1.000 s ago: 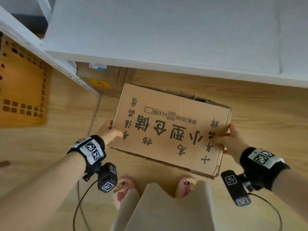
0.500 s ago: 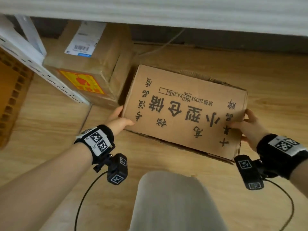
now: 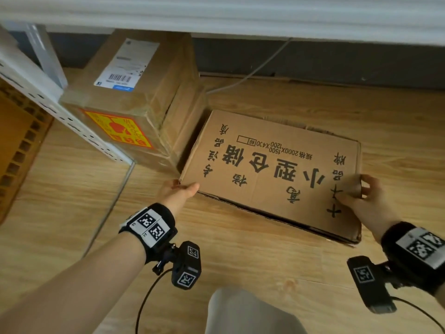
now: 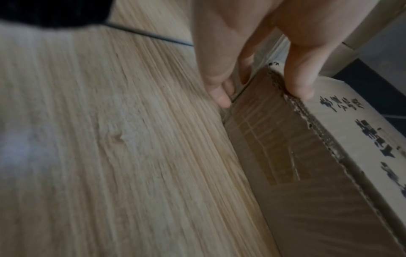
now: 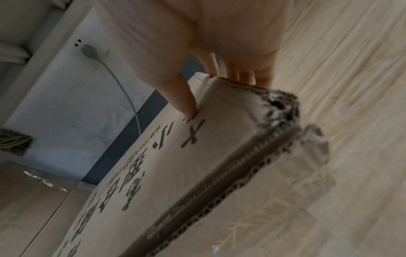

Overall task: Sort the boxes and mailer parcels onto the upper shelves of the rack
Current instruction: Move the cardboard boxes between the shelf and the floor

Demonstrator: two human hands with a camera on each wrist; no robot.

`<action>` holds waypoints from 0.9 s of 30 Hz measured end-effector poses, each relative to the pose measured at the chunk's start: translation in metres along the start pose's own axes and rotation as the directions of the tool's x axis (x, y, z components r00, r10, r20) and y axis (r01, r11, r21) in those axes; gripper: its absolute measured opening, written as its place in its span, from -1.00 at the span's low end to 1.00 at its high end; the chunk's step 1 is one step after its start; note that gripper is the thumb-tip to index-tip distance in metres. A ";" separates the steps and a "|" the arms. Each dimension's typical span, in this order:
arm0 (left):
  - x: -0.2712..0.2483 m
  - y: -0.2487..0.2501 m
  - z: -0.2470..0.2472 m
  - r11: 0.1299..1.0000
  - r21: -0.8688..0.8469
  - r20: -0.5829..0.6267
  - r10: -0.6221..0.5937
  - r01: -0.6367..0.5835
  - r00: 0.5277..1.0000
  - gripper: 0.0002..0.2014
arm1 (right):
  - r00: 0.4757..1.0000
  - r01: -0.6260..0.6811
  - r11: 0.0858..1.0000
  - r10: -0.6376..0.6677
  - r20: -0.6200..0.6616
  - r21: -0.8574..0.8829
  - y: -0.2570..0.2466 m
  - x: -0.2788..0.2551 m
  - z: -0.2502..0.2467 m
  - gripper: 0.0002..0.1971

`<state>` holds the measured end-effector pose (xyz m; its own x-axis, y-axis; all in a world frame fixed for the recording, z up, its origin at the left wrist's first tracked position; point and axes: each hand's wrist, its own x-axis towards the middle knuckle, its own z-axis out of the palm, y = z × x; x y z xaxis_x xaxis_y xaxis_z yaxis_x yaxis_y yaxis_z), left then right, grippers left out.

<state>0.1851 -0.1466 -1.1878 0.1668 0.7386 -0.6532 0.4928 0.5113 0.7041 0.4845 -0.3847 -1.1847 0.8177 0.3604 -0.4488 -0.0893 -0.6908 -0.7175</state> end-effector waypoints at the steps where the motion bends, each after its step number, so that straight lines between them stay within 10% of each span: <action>1: 0.004 0.002 0.001 1.000 -0.012 0.008 -0.023 0.023 1.000 -0.72 | 1.000 0.009 1.000 -0.009 0.003 -0.010 -0.003 0.004 0.001 -0.25; 8: 0.028 0.019 0.008 0.987 -0.121 0.055 -0.101 0.107 0.993 -0.39 | 0.997 0.071 0.976 -0.078 -0.027 -0.205 -0.040 0.039 0.010 -0.29; 21: 0.041 0.013 0.012 0.988 -0.139 -0.029 -0.069 0.064 0.997 -0.40 | 0.985 0.132 0.921 -0.164 -0.056 -0.366 -0.077 0.044 0.038 -0.36; 27: 0.038 0.018 0.016 0.992 -0.109 -0.028 -0.068 0.064 0.997 -0.45 | 0.946 0.216 0.747 -0.319 -0.054 -0.629 -0.072 0.035 0.041 -0.53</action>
<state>0.2136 -0.1169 -1.2044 0.1090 0.7144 -0.6912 0.4069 0.6023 0.6868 0.4964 -0.2970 -1.1706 0.8330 0.5275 -0.1670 0.4674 -0.8324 -0.2978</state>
